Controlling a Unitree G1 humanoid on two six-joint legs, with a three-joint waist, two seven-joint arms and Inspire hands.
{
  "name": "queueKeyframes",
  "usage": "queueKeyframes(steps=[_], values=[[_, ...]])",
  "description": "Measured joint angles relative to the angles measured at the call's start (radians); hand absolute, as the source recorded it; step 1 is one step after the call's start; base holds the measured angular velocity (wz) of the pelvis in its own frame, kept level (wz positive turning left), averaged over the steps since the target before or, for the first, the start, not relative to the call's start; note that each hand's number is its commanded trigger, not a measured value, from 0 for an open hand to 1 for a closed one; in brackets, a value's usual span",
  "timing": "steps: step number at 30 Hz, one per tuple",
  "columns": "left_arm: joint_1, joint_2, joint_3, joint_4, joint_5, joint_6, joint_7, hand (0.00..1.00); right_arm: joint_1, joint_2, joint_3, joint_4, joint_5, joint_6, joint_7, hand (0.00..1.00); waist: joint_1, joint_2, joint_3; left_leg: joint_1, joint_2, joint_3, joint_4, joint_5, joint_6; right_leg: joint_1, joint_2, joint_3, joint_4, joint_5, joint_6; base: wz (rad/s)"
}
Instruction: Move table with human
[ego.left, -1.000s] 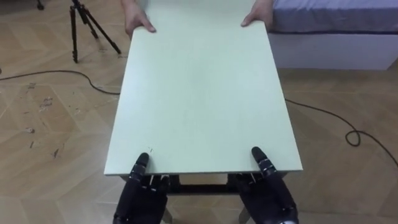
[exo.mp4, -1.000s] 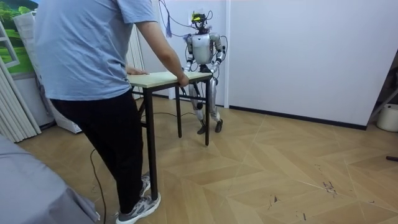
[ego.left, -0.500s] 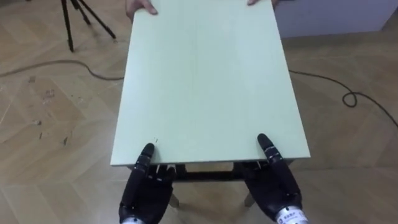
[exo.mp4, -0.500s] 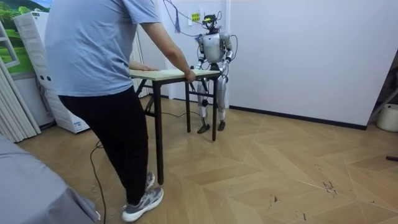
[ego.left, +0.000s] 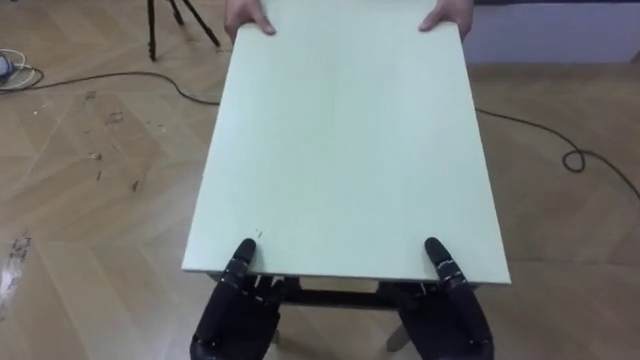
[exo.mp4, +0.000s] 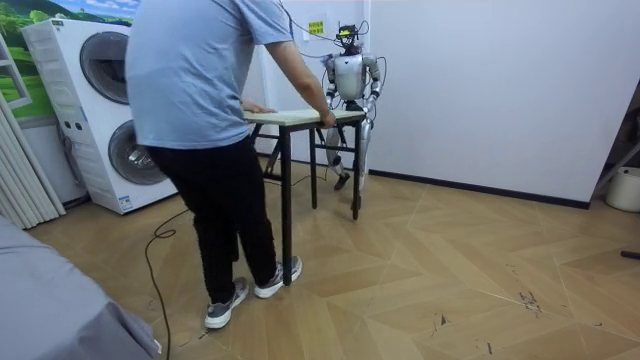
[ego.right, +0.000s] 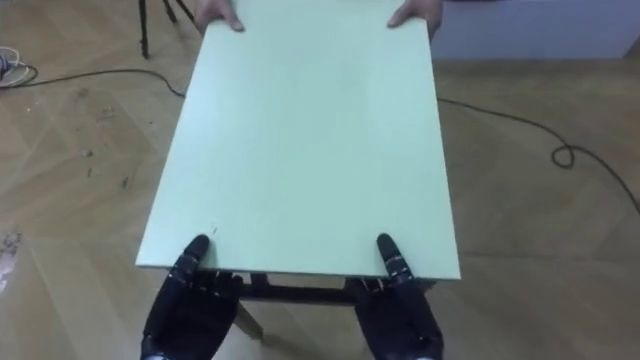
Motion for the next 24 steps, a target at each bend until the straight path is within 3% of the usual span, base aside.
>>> queueKeyframes(steps=[1,2,7,9,11,12,14,15,16,17,18,19,20,21,22,23,24], values=[[0.0,0.021,0.0,-0.013,0.004,-0.001,-0.008,1.0,-0.001,0.01,0.005,0.0,-0.001,-0.006,-0.001,1.0,0.012,-0.026,0.0002,-0.028,0.003,0.01,0.011,0.001,0.002,-0.002,0.0,0.0,-0.038,-0.037,0.0,-0.17],[0.0,0.026,-0.001,-0.017,0.011,-0.001,-0.01,1.0,-0.001,0.009,0.007,0.001,0.001,-0.011,-0.001,1.0,0.019,-0.031,-0.0007,-0.055,0.015,0.012,0.031,0.001,0.002,0.003,0.013,0.0,-0.086,-0.055,-0.002,-0.2],[-0.001,0.02,0.008,-0.02,0.021,-0.011,-0.029,1.0,-0.024,0.009,0.027,0.001,0.003,-0.035,-0.001,1.0,0.046,-0.041,-0.0012,-0.124,0.052,0.045,0.066,0.011,0.003,0.038,0.038,-0.009,-0.277,-0.13,-0.009,-0.24],[-0.005,0.017,0.011,-0.022,0.022,-0.024,-0.031,1.0,-0.036,0.011,0.033,0.004,0.005,-0.036,-0.001,1.0,0.05,-0.041,-0.0011,-0.153,0.075,0.041,0.072,0.031,-0.002,0.04,0.057,-0.044,-0.322,-0.141,-0.012,-0.1],[-0.012,0.02,0.012,-0.02,0.021,-0.026,-0.031,1.0,-0.058,0.012,0.044,0.02,0.016,-0.036,-0.002,1.0,0.052,-0.039,-0.0007,-0.175,0.101,0.026,0.052,0.082,-0.012,0.036,0.092,-0.088,-0.359,-0.142,-0.013,0.05],[-0.015,0.021,0.013,-0.016,0.021,-0.026,-0.031,1.0,-0.063,0.011,0.046,0.028,0.02,-0.037,-0.002,1.0,0.053,-0.037,-0.0001,-0.175,0.102,0.021,0.042,0.097,-0.015,0.035,0.103,-0.088,-0.363,-0.142,-0.015,0.11],[-0.026,0.021,0.007,0.009,0.021,-0.026,-0.031,1.0,-0.065,0.011,0.049,0.05,0.033,-0.037,-0.002,1.0,0.065,-0.023,0.0005,-0.157,0.116,-0.003,-0.035,0.178,-0.033,0.03,0.144,-0.107,-0.372,-0.13,-0.049,0.15],[-0.025,0.022,0.005,0.011,0.021,-0.026,-0.031,1.0,-0.062,0.011,0.049,0.051,0.034,-0.037,-0.002,1.0,0.069,-0.017,0.0001,-0.148,0.119,-0.012,-0.06,0.201,-0.039,0.028,0.155,-0.11,-0.373,-0.126,-0.059,0.17],[-0.025,0.023,0.001,0.016,0.019,-0.026,-0.031,1.0,-0.055,0.011,0.051,0.051,0.036,-0.038,-0.002,1.0,0.075,-0.003,0.0013,-0.125,0.12,-0.032,-0.141,0.265,-0.058,0.021,0.181,-0.11,-0.375,-0.112,-0.083,0.25],[-0.026,0.023,-0.004,0.017,0.021,-0.026,-0.031,1.0,-0.051,0.01,0.052,0.05,0.037,-0.046,-0.002,1.0,0.076,0.008,-0.0013,-0.101,0.119,-0.05,-0.245,0.345,-0.124,0.0,0.202,-0.126,-0.377,-0.096,-0.11,0.26],[-0.027,0.021,-0.004,0.018,0.023,-0.028,-0.031,1.0,-0.052,0.008,0.051,0.049,0.037,-0.047,-0.002,1.0,0.076,0.013,0.0001,-0.096,0.122,-0.061,-0.265,0.365,-0.155,-0.011,0.197,-0.145,-0.373,-0.088,-0.123,0.14],[-0.023,0.02,-0.003,0.023,0.022,-0.03,-0.032,1.0,-0.052,0.007,0.049,0.056,0.037,-0.047,-0.002,1.0,0.079,0.014,0.0004,-0.106,0.121,-0.076,-0.174,0.315,-0.129,-0.033,0.191,-0.166,-0.356,-0.082,-0.144,-0.19],[-0.012,0.016,-0.005,0.031,0.017,-0.03,-0.037,1.0,-0.051,0.004,0.05,0.061,0.035,-0.047,-0.002,1.0,0.101,0.021,0.0024,-0.109,0.127,-0.077,-0.024,0.211,-0.106,-0.038,0.184,-0.18,-0.35,-0.079,-0.164,-0.36],[-0.005,0.01,-0.005,0.037,0.011,-0.03,-0.039,1.0,-0.048,0.0,0.05,0.062,0.035,-0.046,-0.002,1.0,0.111,0.029,0.0003,-0.108,0.134,-0.078,0.054,0.156,-0.106,-0.038,0.18,-0.195,-0.35,-0.074,-0.169,-0.52],[0.008,0.001,-0.005,0.05,-0.006,-0.031,-0.055,1.0,-0.049,-0.005,0.055,0.064,0.033,-0.046,-0.002,1.0,0.117,0.051,-0.0011,-0.102,0.143,-0.093,0.186,0.07,-0.11,-0.037,0.179,-0.228,-0.351,-0.061,-0.172,-0.4],[0.02,0.002,-0.004,0.051,-0.02,-0.03,-0.064,1.0,-0.052,-0.007,0.06,0.064,0.021,-0.046,-0.002,1.0,0.109,0.067,0.0001,-0.088,0.147,-0.105,0.289,0.009,-0.112,-0.037,0.182,-0.261,-0.351,-0.051,-0.176,-0.26],[0.025,0.003,-0.003,0.051,-0.021,-0.03,-0.068,1.0,-0.052,-0.007,0.06,0.064,0.015,-0.045,-0.002,1.0,0.103,0.072,-0.0013,-0.076,0.152,-0.106,0.338,-0.019,-0.111,-0.038,0.182,-0.281,-0.351,-0.047,-0.179,0.0]])
